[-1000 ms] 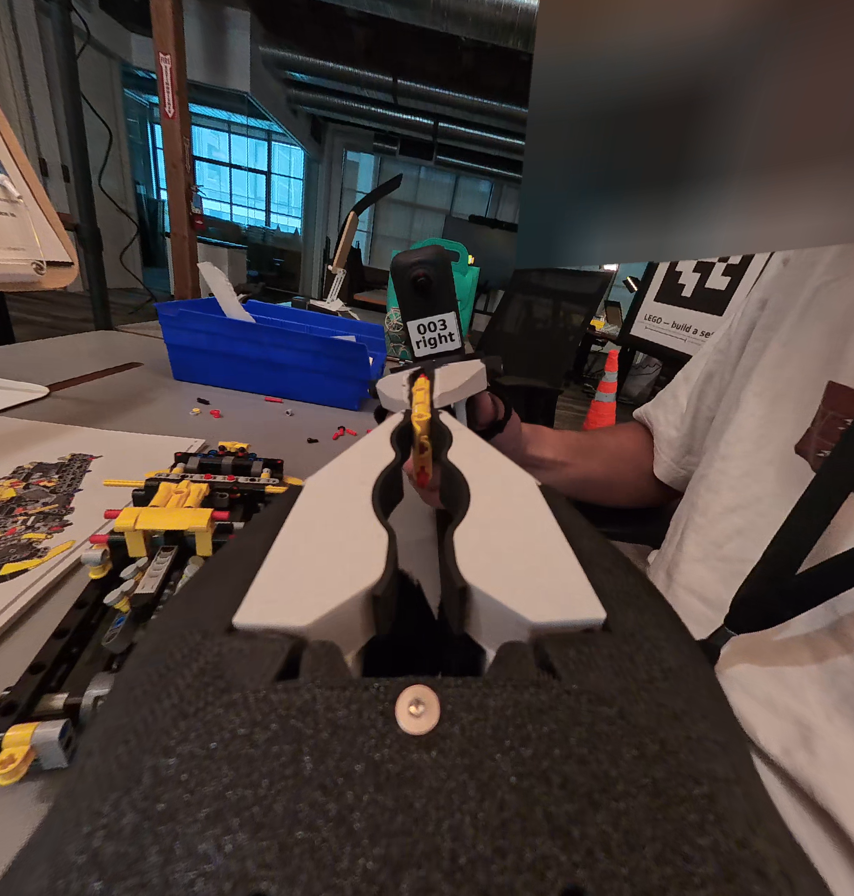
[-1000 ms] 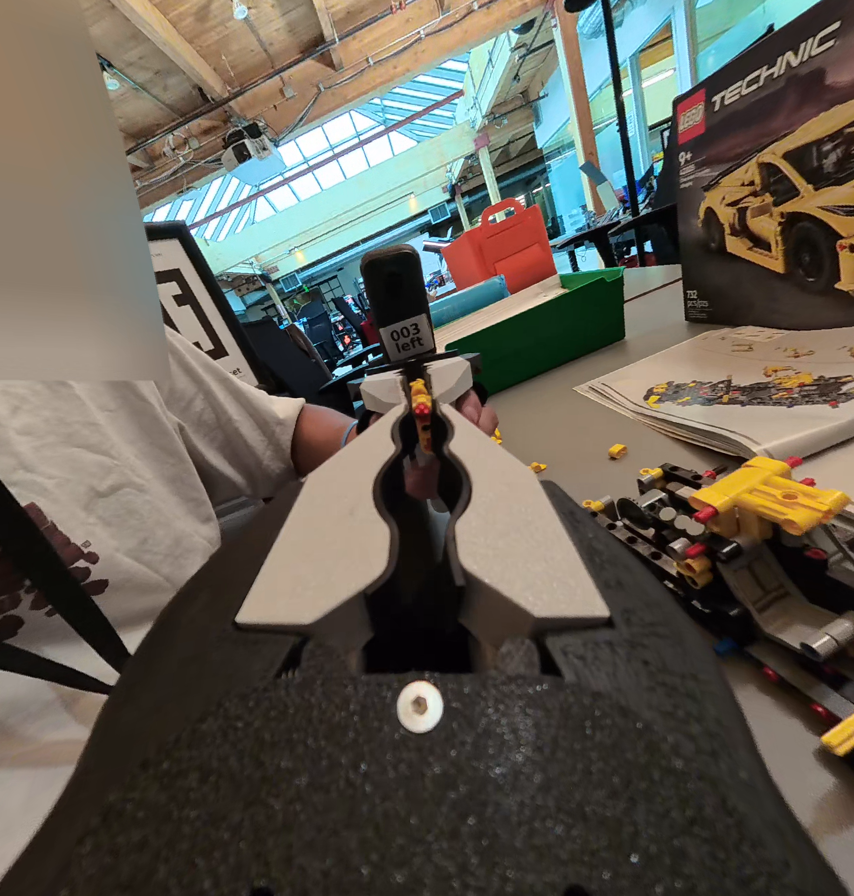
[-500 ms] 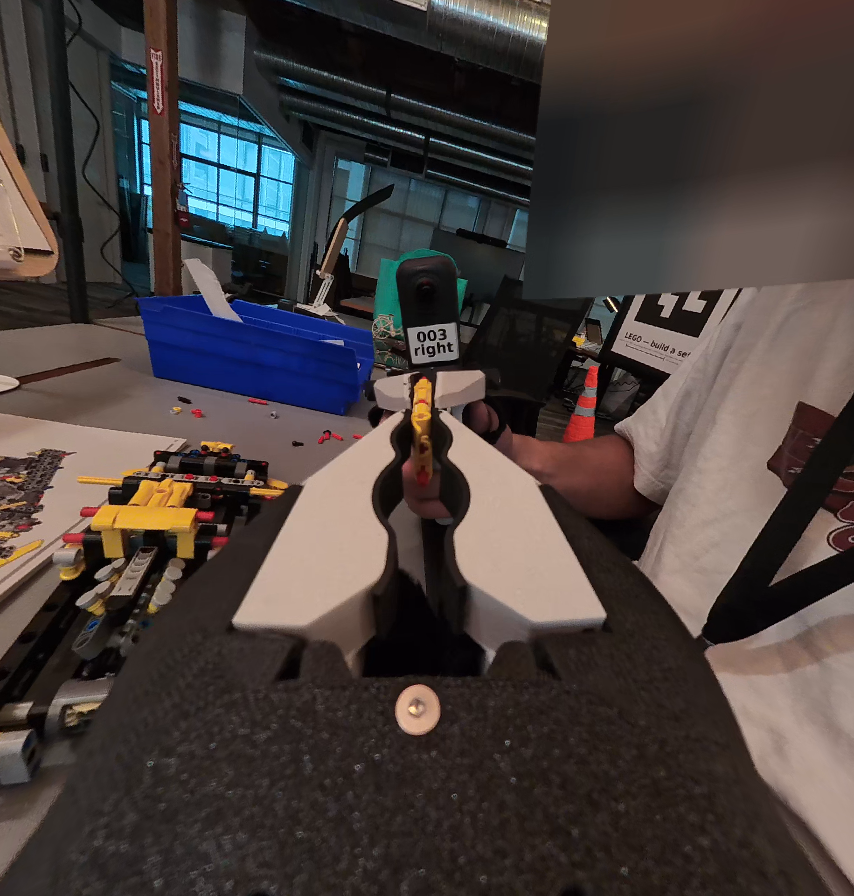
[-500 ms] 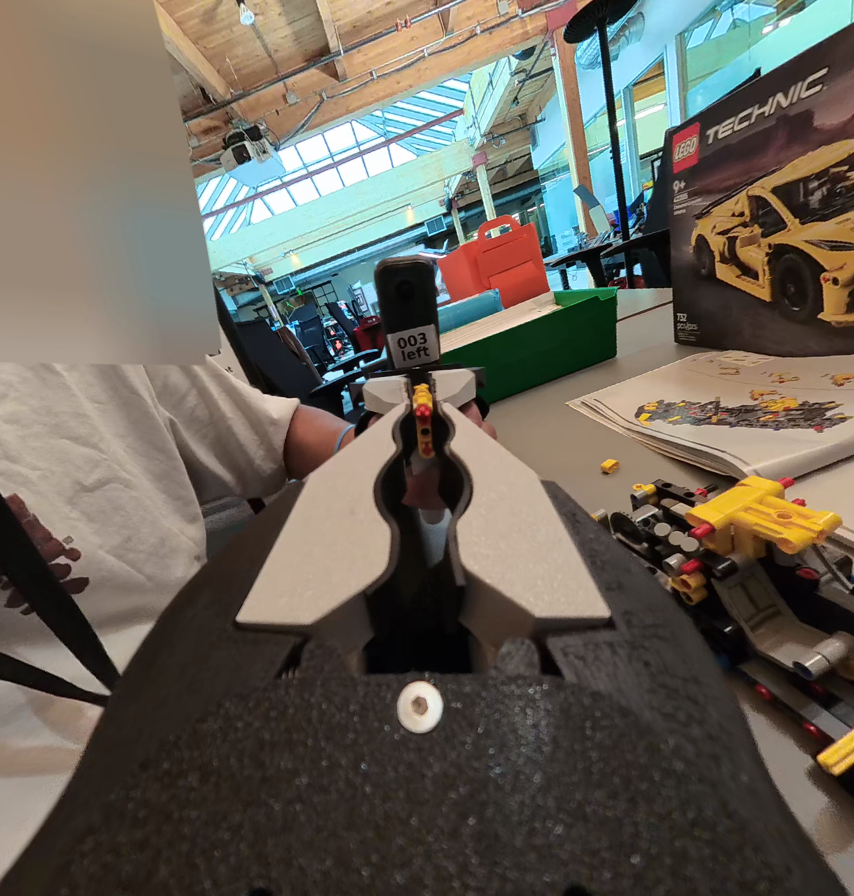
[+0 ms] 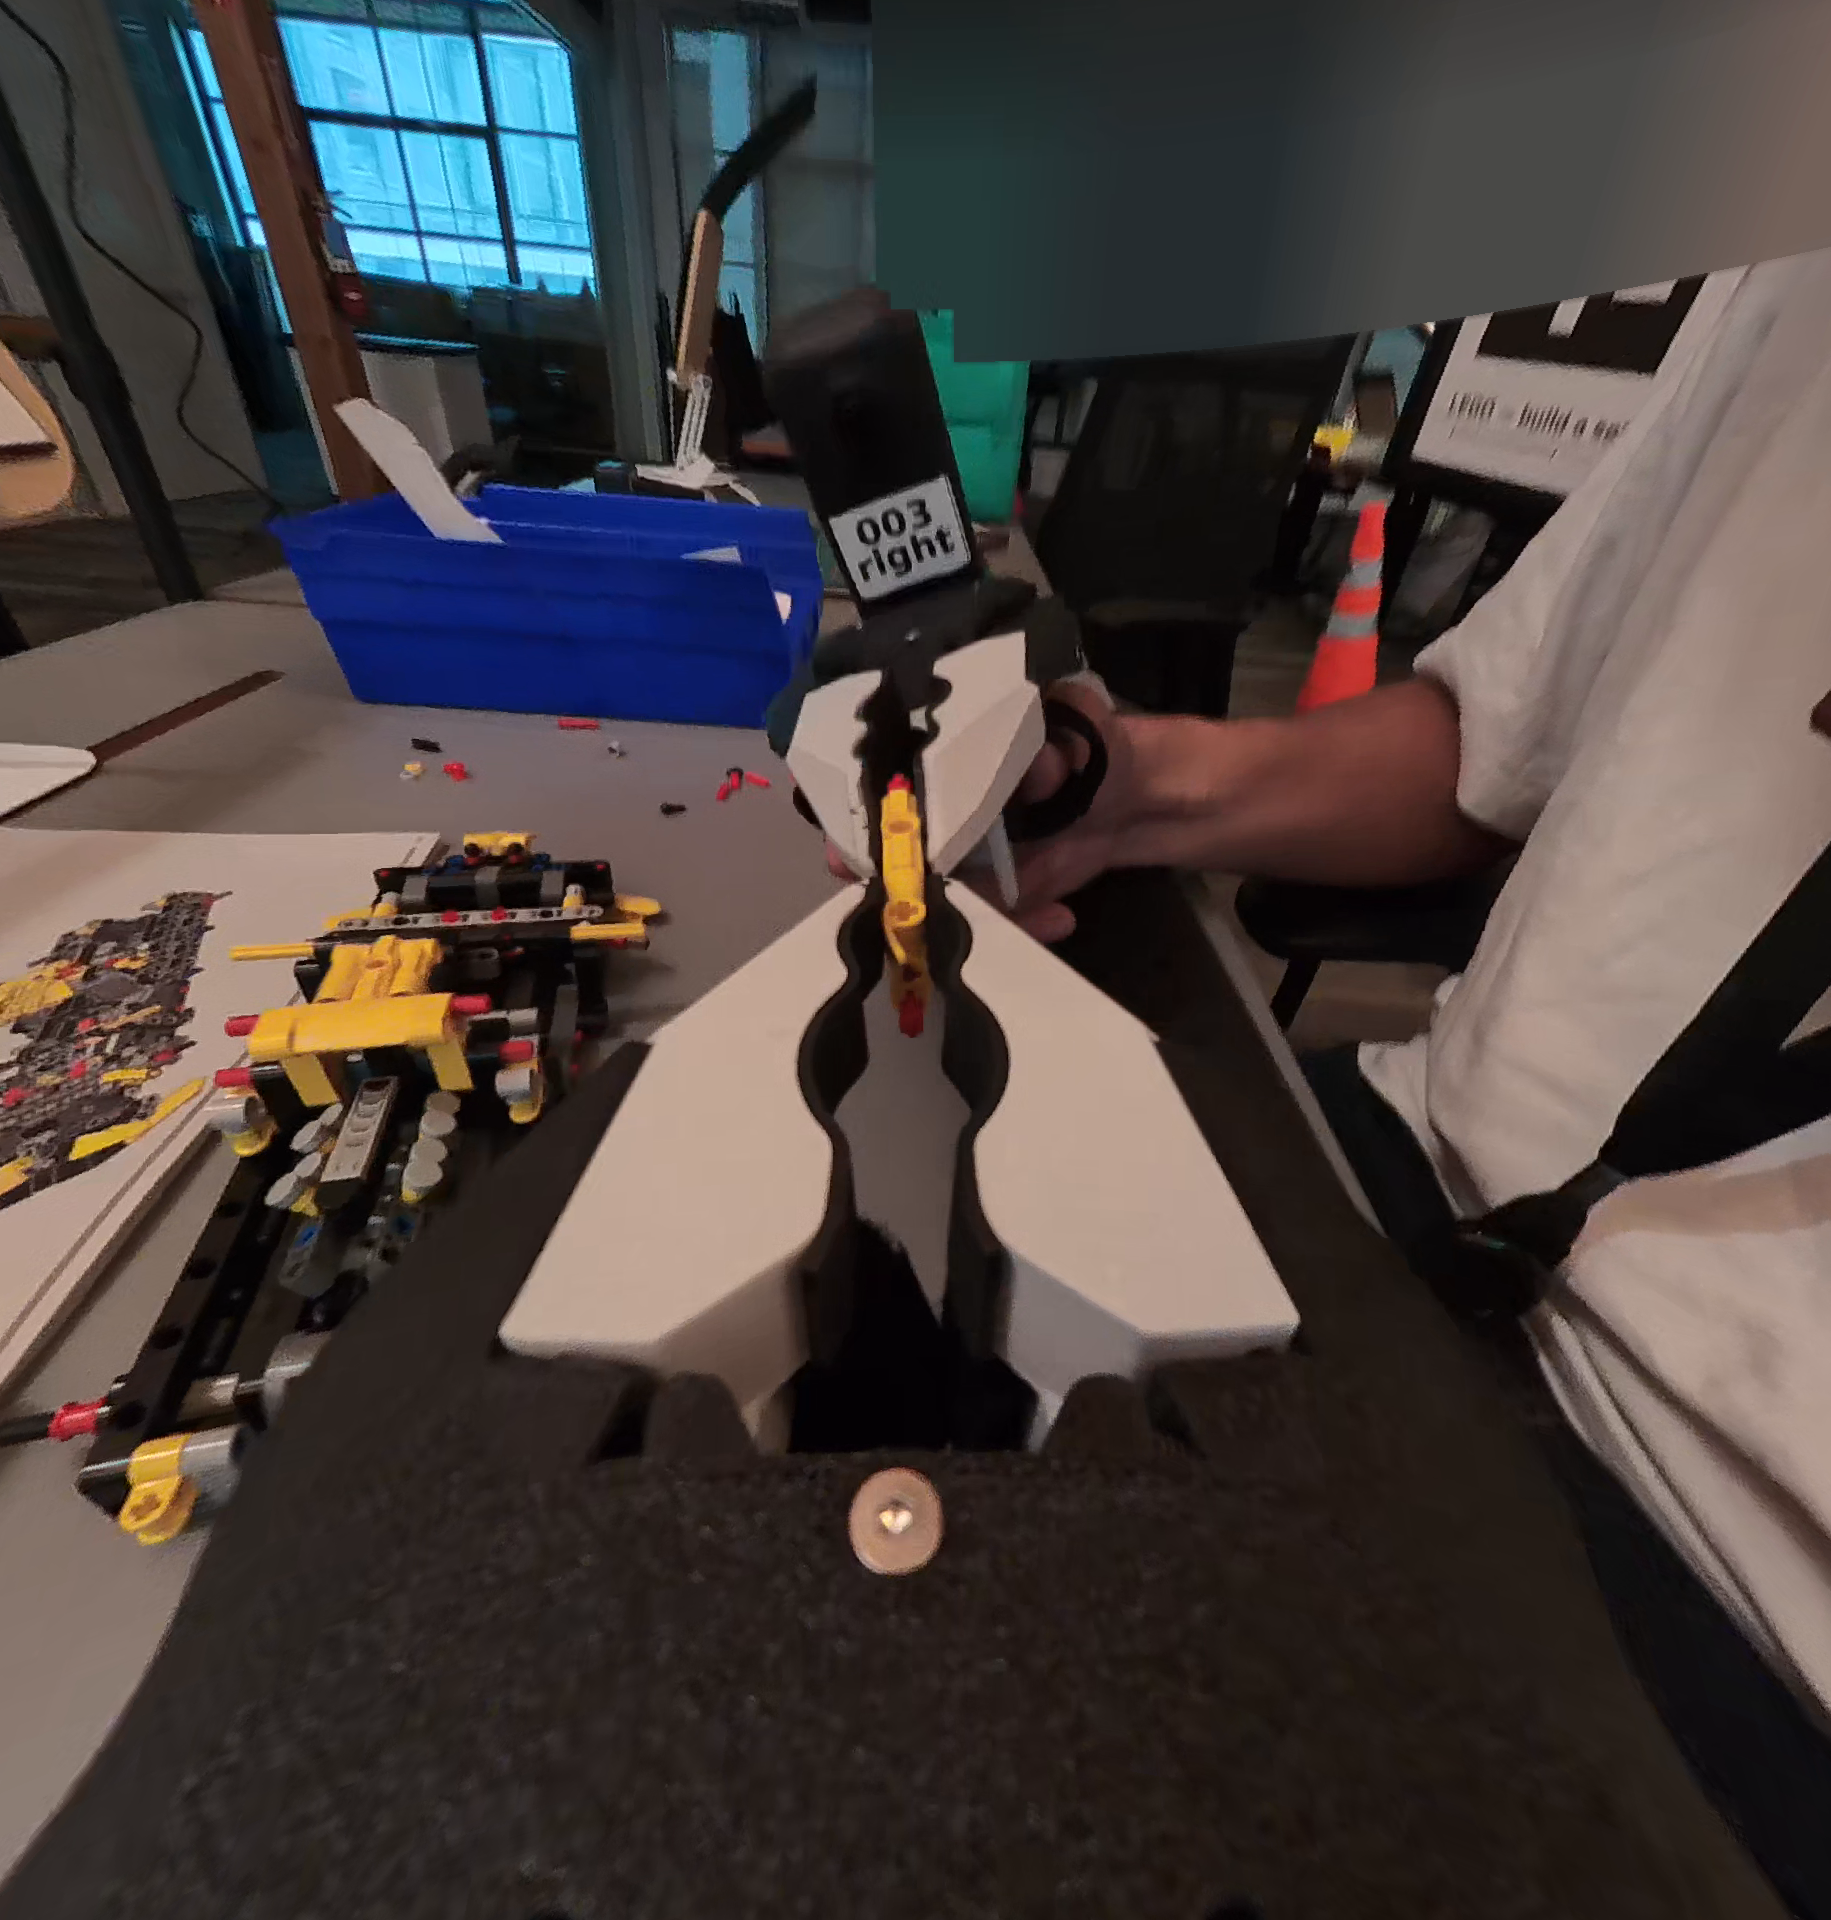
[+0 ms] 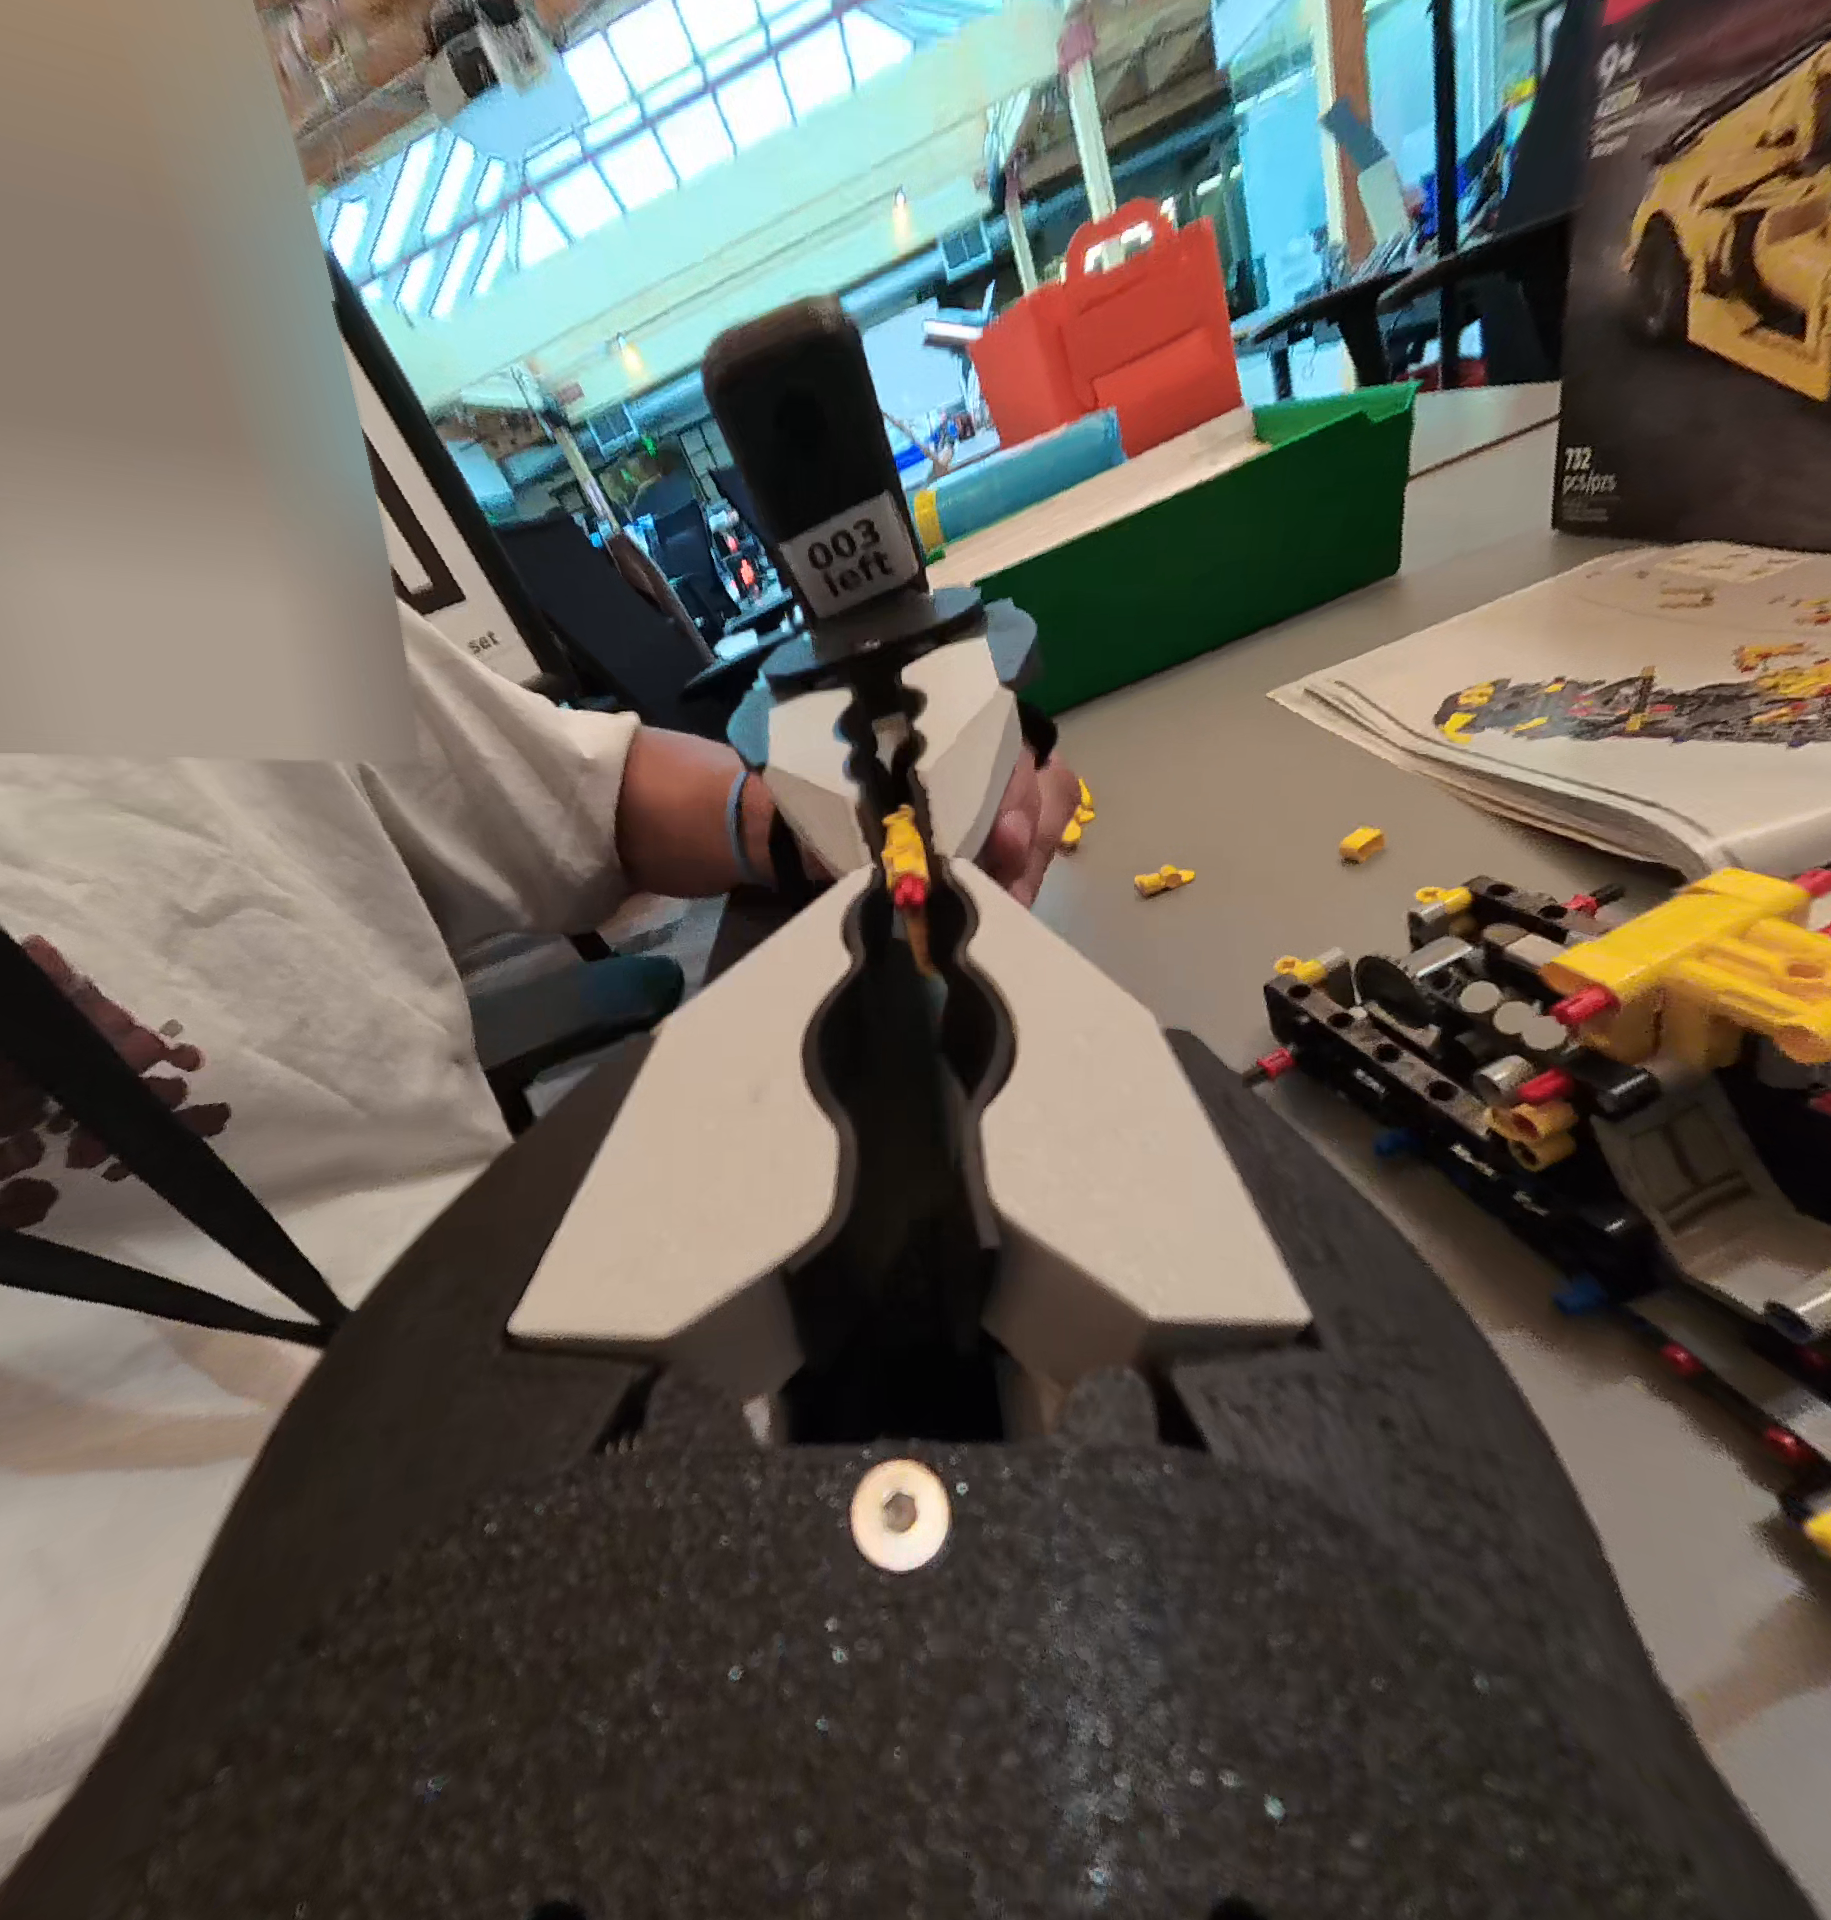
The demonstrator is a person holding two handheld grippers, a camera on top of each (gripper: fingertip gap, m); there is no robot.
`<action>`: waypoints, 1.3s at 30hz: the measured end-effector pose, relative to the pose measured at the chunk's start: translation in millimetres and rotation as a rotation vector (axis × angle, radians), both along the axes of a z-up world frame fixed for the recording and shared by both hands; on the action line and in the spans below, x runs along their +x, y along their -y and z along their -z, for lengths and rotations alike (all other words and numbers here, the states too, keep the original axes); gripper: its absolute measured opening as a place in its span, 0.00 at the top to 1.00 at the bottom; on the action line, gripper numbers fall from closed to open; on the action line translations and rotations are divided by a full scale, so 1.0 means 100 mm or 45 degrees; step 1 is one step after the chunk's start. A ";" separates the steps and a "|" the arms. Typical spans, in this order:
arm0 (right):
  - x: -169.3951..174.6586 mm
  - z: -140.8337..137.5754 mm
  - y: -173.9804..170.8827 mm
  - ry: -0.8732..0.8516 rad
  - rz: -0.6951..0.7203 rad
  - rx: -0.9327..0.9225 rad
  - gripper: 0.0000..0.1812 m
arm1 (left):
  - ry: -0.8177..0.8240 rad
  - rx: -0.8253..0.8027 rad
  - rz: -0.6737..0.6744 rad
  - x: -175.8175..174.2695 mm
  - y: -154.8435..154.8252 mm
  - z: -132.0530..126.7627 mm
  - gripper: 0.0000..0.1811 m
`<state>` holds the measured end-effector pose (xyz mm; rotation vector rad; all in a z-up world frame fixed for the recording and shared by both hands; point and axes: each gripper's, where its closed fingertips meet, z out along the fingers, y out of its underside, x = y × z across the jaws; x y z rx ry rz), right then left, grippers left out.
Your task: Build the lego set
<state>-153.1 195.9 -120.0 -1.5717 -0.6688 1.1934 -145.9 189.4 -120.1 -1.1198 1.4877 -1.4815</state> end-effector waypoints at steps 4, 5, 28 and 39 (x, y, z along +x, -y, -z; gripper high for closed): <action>0.00 0.02 -0.02 0.007 0.007 -0.022 0.96 | -0.012 0.066 -0.026 0.00 -0.02 0.02 0.96; 0.01 0.02 -0.04 -0.011 0.002 -0.039 0.96 | -0.007 0.080 -0.037 0.01 -0.03 0.02 0.96; 0.15 0.31 -0.55 0.253 0.617 -0.152 0.72 | -0.248 1.203 -0.768 0.13 -0.64 0.33 0.96; 0.20 0.29 -0.59 0.397 0.708 0.012 0.70 | -0.248 1.323 -0.792 0.14 -0.63 0.33 0.96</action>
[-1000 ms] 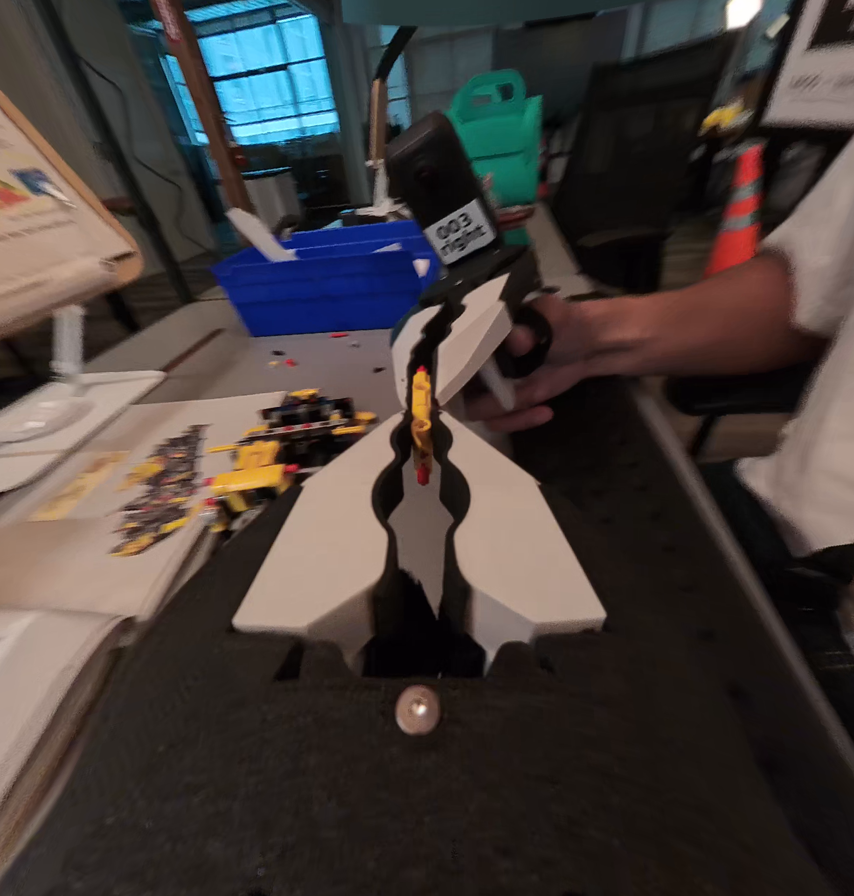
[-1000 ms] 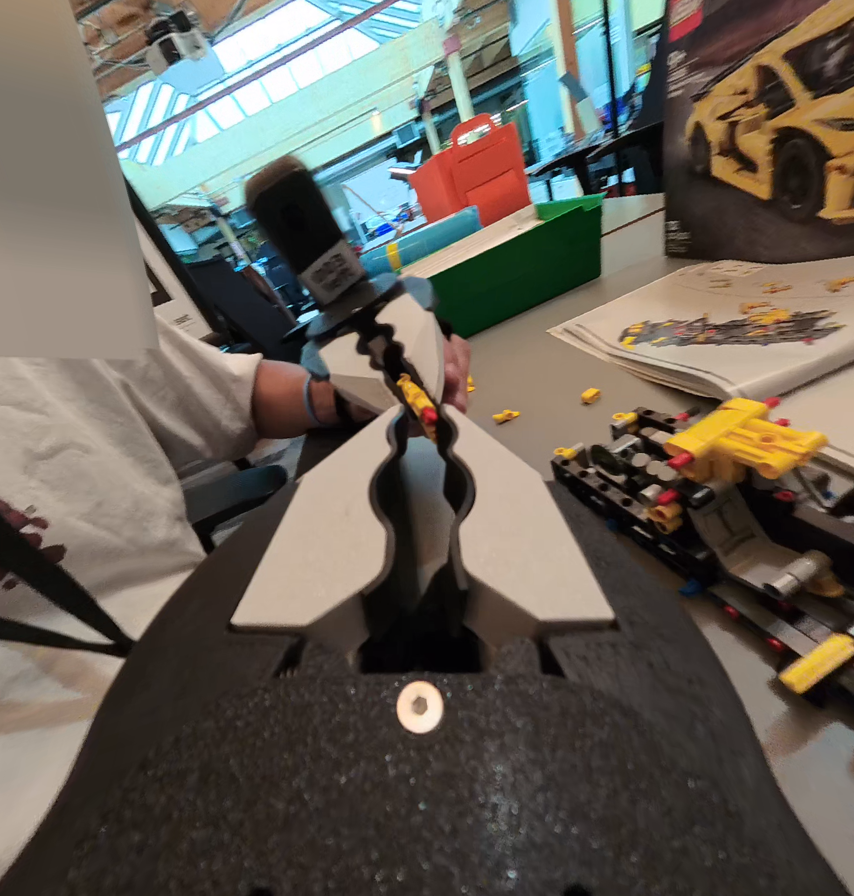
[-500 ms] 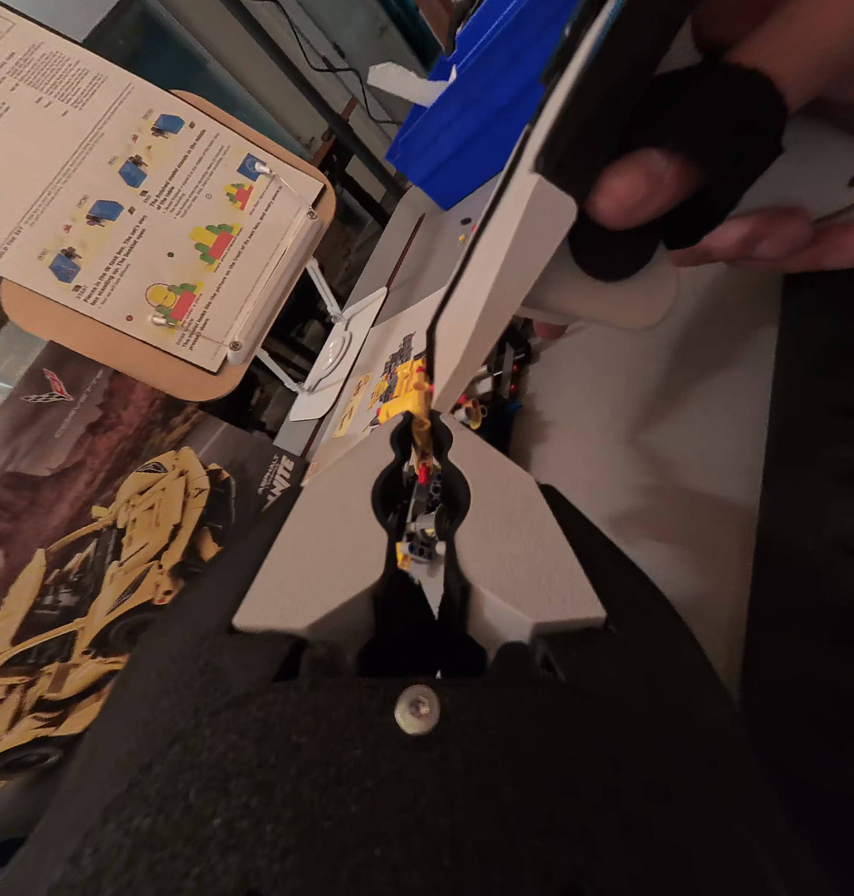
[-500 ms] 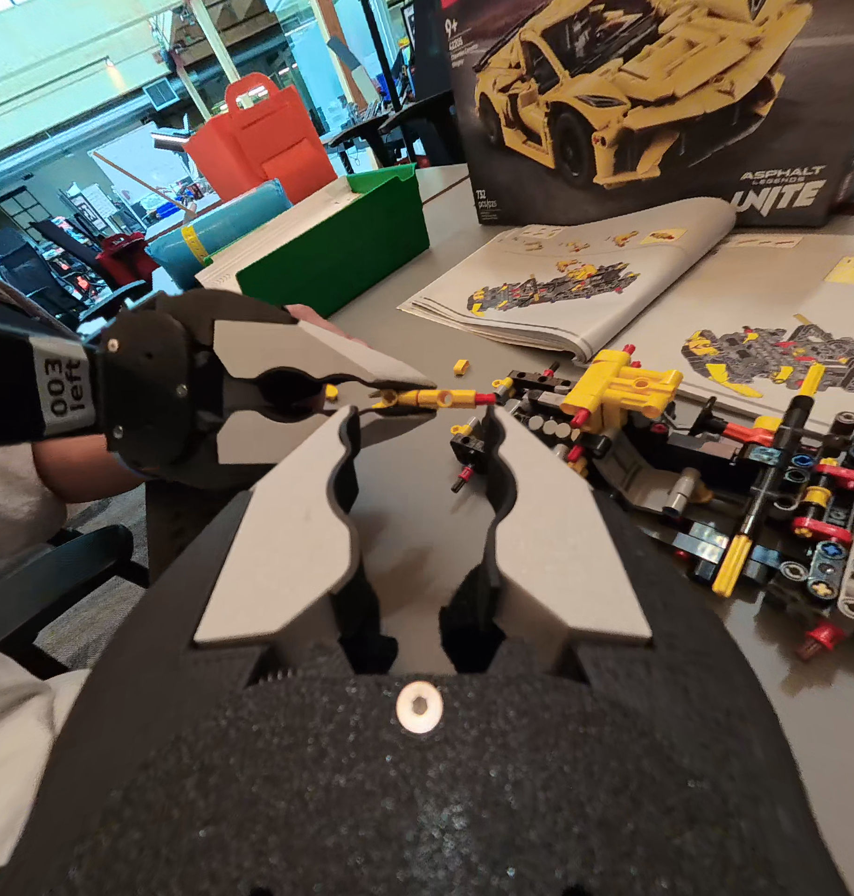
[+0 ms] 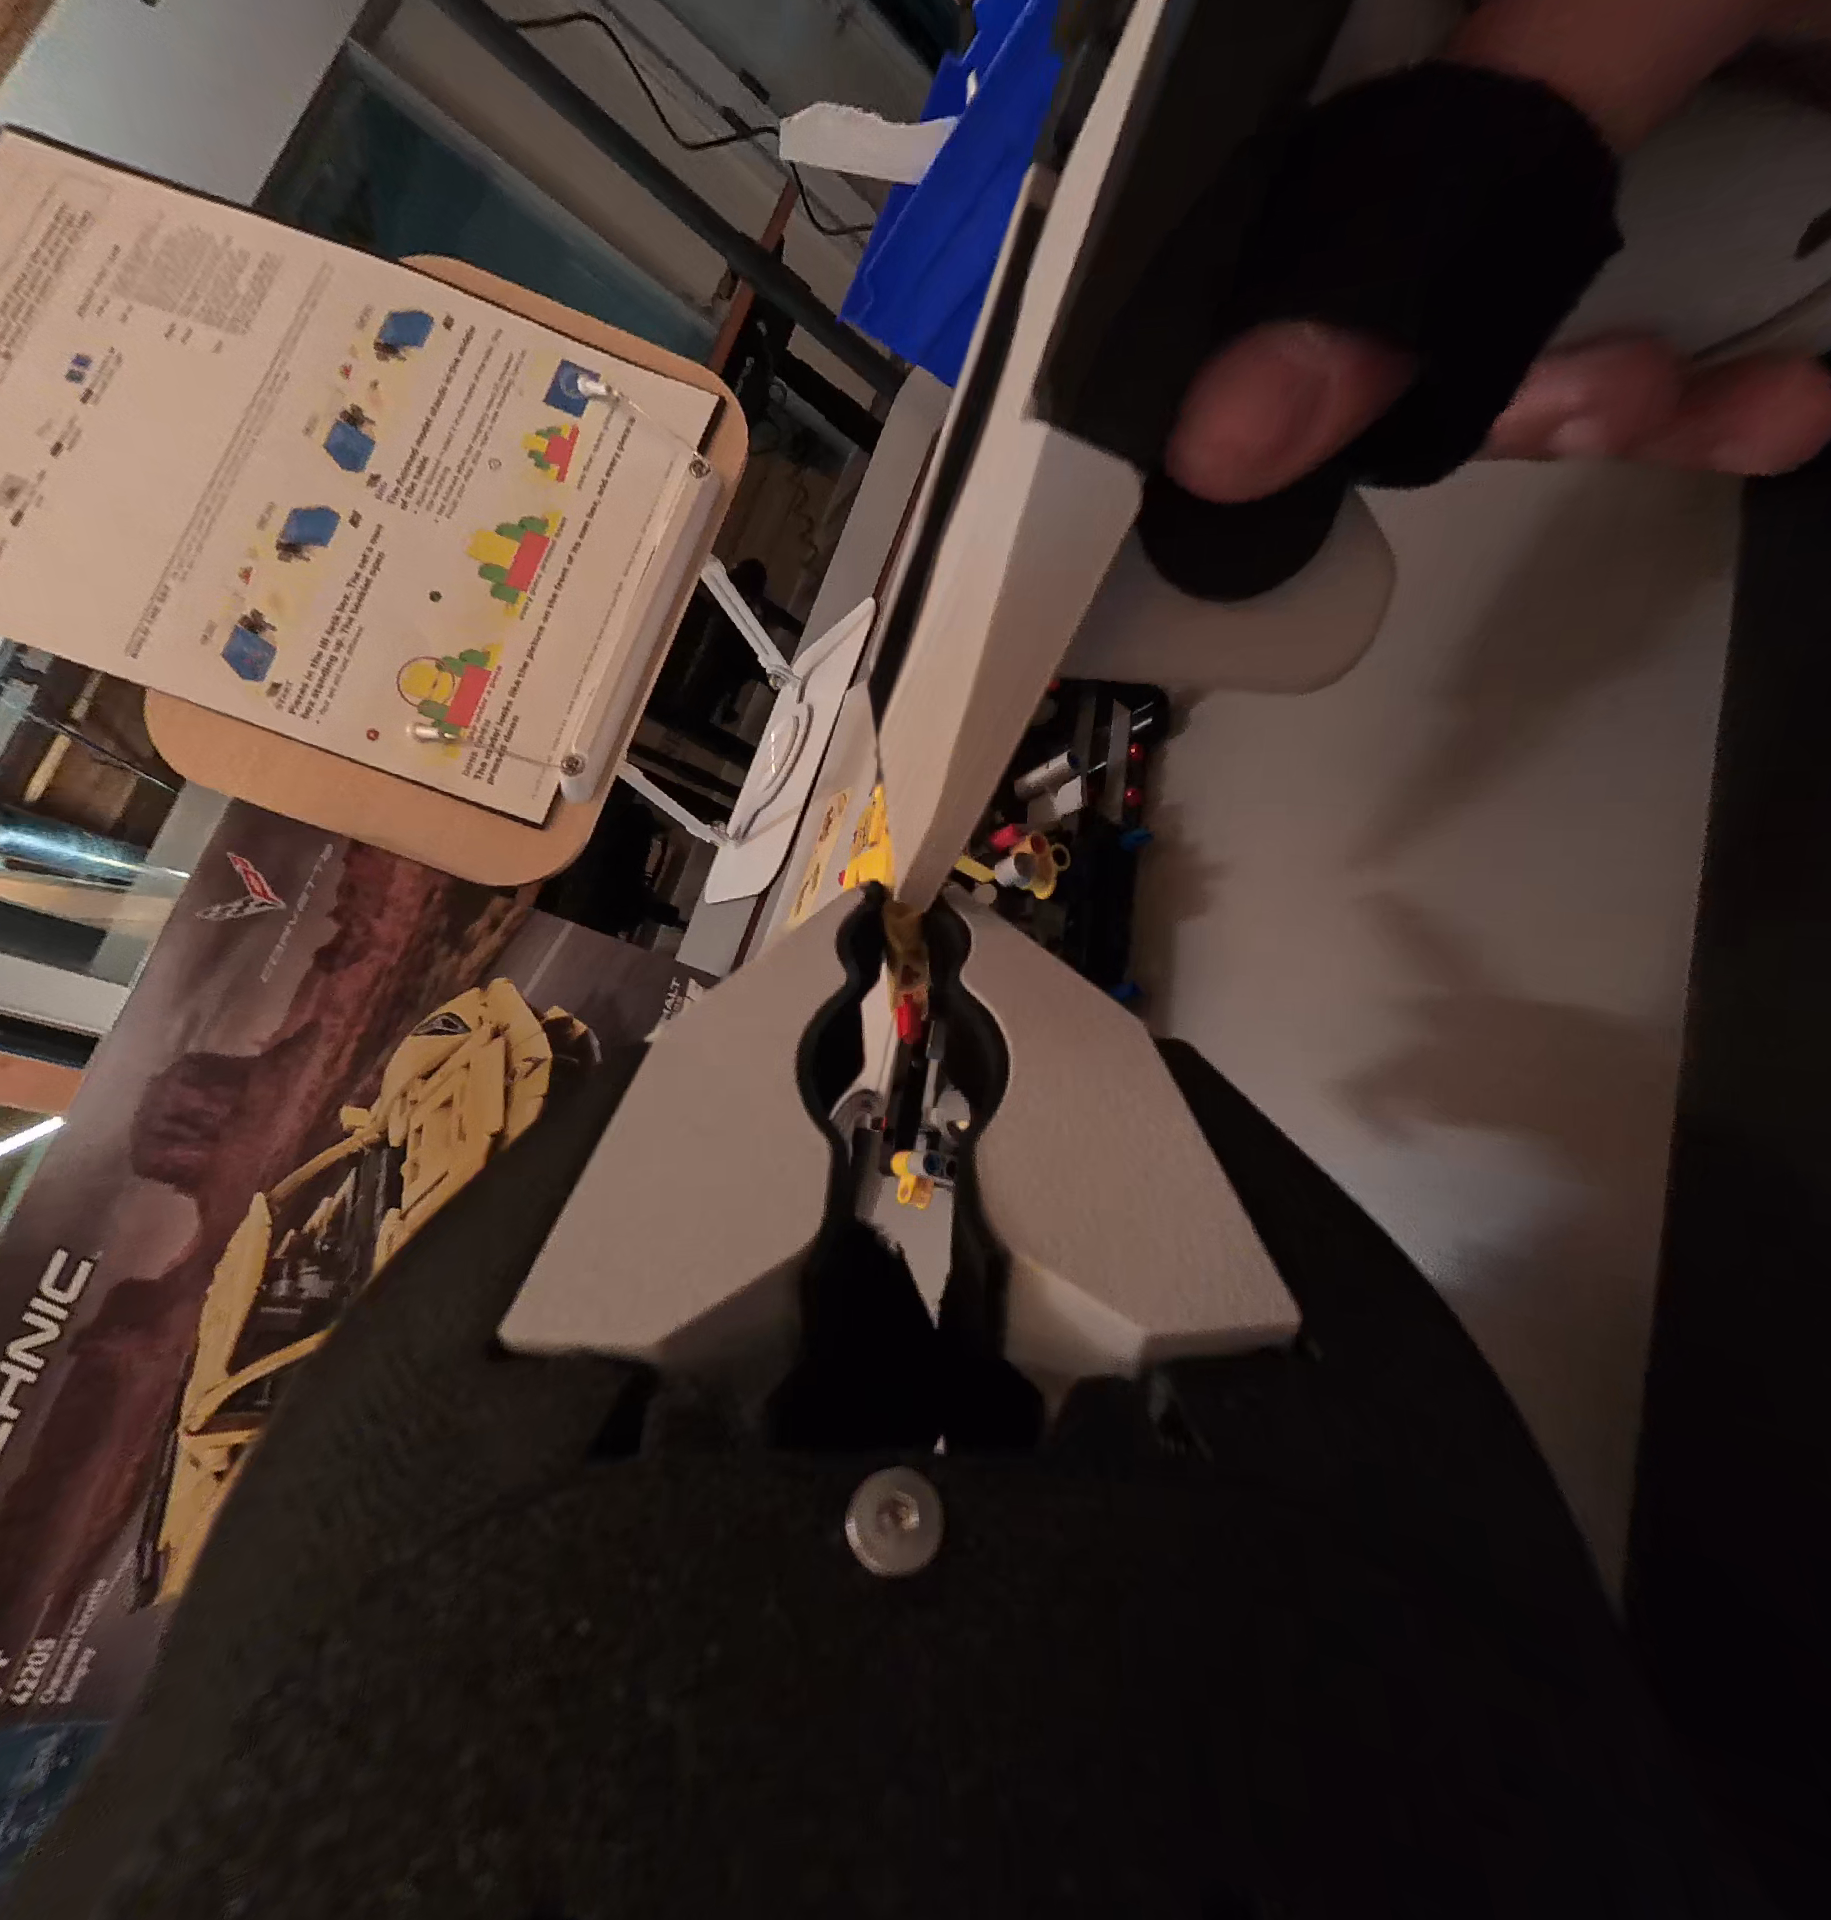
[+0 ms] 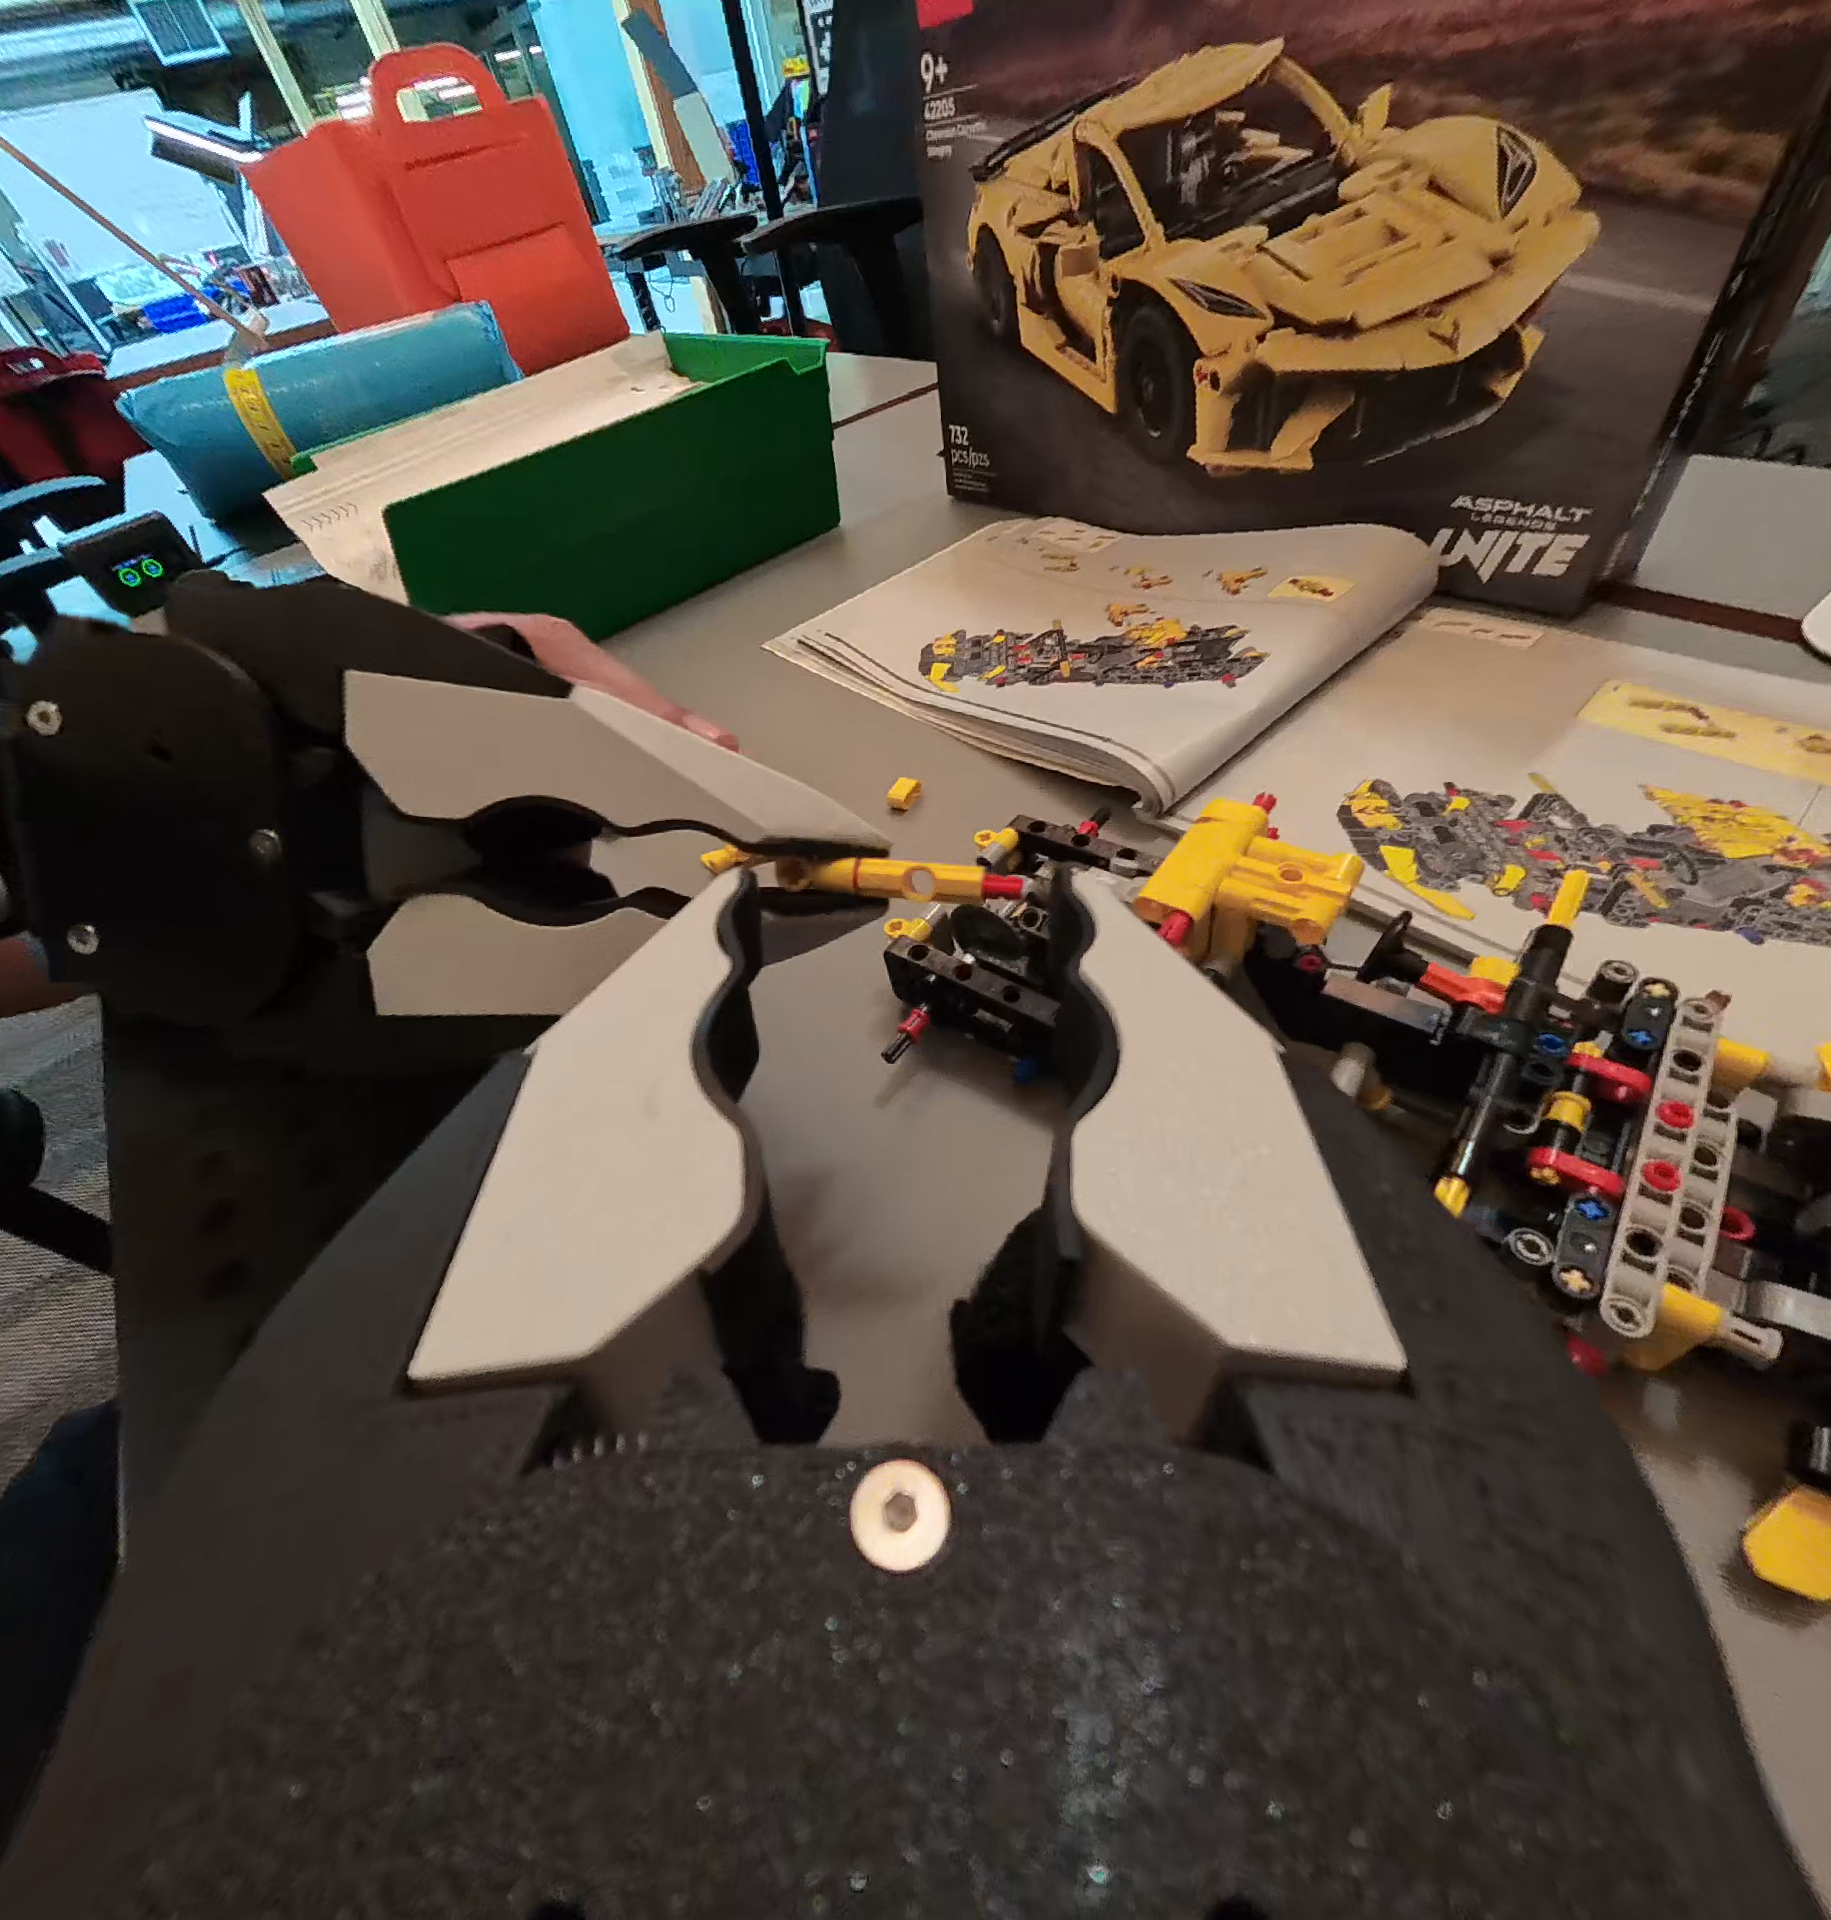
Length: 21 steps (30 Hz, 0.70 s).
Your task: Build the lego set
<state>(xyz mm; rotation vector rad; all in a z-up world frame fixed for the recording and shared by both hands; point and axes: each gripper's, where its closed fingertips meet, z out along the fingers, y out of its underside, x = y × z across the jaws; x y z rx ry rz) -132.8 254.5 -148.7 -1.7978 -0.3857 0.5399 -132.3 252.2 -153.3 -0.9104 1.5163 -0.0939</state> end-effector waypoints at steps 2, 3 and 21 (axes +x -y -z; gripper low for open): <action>0.01 0.01 0.00 -0.028 -0.008 -0.020 0.70 | -0.008 0.056 0.011 0.01 0.04 -0.01 0.96; 0.01 0.01 0.00 -0.044 -0.018 -0.032 0.70 | -0.016 0.109 -0.002 0.01 0.04 -0.02 0.96; -0.04 0.07 0.07 0.040 -0.021 -0.074 0.78 | -0.068 0.202 -0.038 0.00 0.07 0.02 0.97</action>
